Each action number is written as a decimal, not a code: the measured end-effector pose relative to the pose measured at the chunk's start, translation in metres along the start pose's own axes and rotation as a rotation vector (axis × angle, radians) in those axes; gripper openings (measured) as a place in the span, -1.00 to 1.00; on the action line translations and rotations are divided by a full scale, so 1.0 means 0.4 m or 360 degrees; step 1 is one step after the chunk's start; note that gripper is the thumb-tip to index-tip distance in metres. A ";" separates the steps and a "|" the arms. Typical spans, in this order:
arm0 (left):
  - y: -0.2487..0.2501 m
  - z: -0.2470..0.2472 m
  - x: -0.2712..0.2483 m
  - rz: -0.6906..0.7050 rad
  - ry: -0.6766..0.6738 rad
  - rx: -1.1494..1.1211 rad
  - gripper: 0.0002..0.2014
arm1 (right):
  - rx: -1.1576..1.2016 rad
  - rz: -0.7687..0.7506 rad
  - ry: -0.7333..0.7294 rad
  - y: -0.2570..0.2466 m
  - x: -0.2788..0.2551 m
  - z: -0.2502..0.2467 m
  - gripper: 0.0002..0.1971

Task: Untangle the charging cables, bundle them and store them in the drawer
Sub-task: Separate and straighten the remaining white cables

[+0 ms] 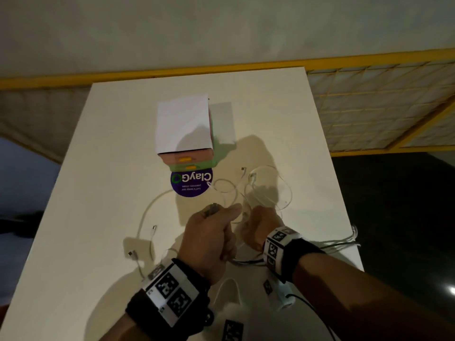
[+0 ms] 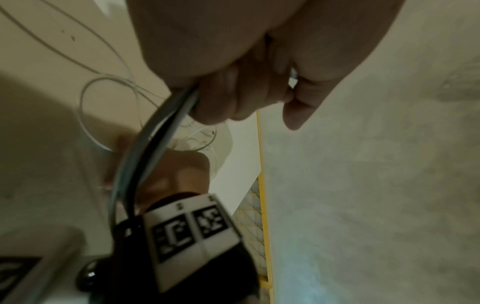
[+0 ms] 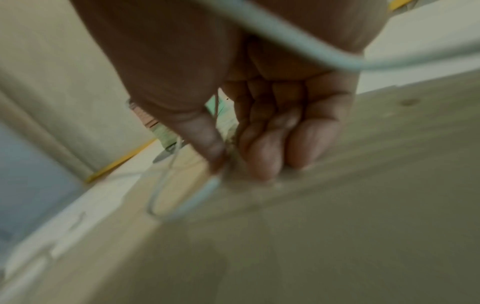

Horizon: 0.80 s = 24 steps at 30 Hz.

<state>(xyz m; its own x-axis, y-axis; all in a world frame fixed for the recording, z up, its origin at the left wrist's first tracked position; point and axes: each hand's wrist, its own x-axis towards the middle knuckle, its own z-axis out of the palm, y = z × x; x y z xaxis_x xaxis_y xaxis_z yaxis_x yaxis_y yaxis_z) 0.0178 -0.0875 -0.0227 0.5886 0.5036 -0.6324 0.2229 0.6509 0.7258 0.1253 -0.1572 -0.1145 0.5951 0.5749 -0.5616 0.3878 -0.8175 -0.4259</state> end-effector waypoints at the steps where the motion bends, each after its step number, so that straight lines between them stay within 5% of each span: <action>1: 0.002 -0.006 0.001 0.0011 -0.0007 -0.0003 -0.43 | 0.0006 0.0039 0.0028 -0.006 -0.003 -0.001 -0.73; 9: -0.006 -0.017 0.028 0.0143 0.0016 0.0042 -0.45 | -0.0097 0.0119 0.0026 0.009 -0.025 -0.033 -0.74; 12: -0.006 -0.003 0.032 0.0291 -0.0032 0.0155 -0.49 | 0.0437 0.0183 0.0294 0.041 -0.036 -0.068 -0.83; 14: 0.003 0.013 0.035 0.0363 -0.0044 0.0170 -0.55 | 0.1111 0.0172 0.0430 0.052 -0.048 -0.101 -0.84; 17: 0.025 0.037 0.039 0.0415 -0.0063 0.0108 -0.63 | 0.1875 -0.0060 0.0451 0.028 -0.093 -0.160 -0.86; 24: 0.042 0.072 0.035 0.0547 -0.0216 0.0030 -0.59 | 0.1522 -0.0633 0.0287 -0.041 -0.165 -0.198 -0.85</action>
<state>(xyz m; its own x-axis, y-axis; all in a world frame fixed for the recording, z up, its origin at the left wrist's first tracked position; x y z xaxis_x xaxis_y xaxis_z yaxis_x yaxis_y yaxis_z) 0.0520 -0.0858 -0.0114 0.7289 0.6104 -0.3099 0.0076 0.4454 0.8953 0.1354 -0.1848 -0.0141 0.6735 0.7175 -0.1780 -0.0923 -0.1573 -0.9832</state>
